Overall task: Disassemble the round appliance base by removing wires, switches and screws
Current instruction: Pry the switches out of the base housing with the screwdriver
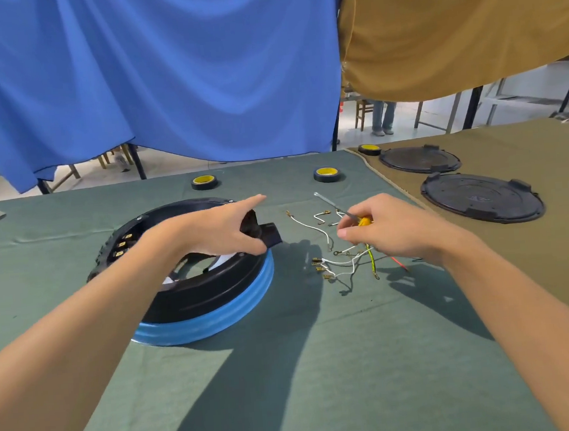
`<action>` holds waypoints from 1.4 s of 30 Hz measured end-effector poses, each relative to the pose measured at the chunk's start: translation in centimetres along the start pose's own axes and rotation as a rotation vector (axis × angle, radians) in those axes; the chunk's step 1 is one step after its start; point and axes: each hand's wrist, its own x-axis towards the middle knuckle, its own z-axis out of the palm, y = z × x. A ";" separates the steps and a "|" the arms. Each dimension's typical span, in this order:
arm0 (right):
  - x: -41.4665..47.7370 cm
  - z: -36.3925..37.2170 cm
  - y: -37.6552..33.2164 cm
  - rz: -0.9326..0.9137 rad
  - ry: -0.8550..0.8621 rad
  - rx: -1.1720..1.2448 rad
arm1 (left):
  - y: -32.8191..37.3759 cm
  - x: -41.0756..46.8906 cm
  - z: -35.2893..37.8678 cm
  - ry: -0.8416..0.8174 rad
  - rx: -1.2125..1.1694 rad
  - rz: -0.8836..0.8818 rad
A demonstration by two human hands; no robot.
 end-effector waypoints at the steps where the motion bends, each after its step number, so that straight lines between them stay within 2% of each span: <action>1: 0.1 0.3 -0.5 -0.011 -0.016 0.027 | -0.2 -0.5 -0.4 -0.049 -0.009 0.013; 4: 0.5 1.7 -1.9 -0.014 -0.048 0.089 | -0.8 -1.8 -0.9 -0.109 -0.099 0.028; 6: 0.8 2.9 -2.6 0.007 -0.068 0.106 | -0.7 -2.0 -0.1 0.029 -0.101 -0.018; 8: 1.2 4.1 -3.2 0.031 -0.086 0.140 | -0.3 -1.9 1.2 0.245 -0.008 -0.111; 9: 1.4 4.6 -3.5 0.036 -0.093 0.151 | -0.2 -1.8 1.9 0.299 0.037 -0.136; 15: 1.6 5.8 -4.5 -0.020 -0.139 0.221 | -1.8 -1.0 2.9 0.228 0.084 -0.129; 19: 1.3 6.8 -4.3 -0.066 -0.190 0.228 | -2.7 -0.7 1.8 0.209 0.125 -0.013; 21: 1.4 7.3 -4.2 -0.087 -0.170 0.156 | -2.6 -0.9 1.7 0.386 0.336 0.040; 23: 1.7 7.6 -4.2 -0.121 -0.141 0.041 | -2.6 -1.2 2.3 0.700 0.616 0.060; 25: 2.1 8.0 -4.4 -0.148 -0.104 -0.040 | -2.5 -2.0 3.4 0.913 0.750 0.062; 27: 2.4 8.6 -4.7 -0.159 -0.075 -0.056 | -2.7 -2.3 4.6 1.033 0.808 0.028; 30: 3.0 9.8 -5.0 -0.132 -0.024 -0.003 | -3.0 -2.1 6.2 1.134 0.873 0.015; 35: 3.0 11.8 -4.5 -0.139 0.116 0.079 | -3.7 -1.5 7.7 1.253 0.867 0.125; 42: 2.6 13.3 -4.9 -0.269 0.315 0.067 | -3.8 -1.1 7.9 1.298 0.837 0.105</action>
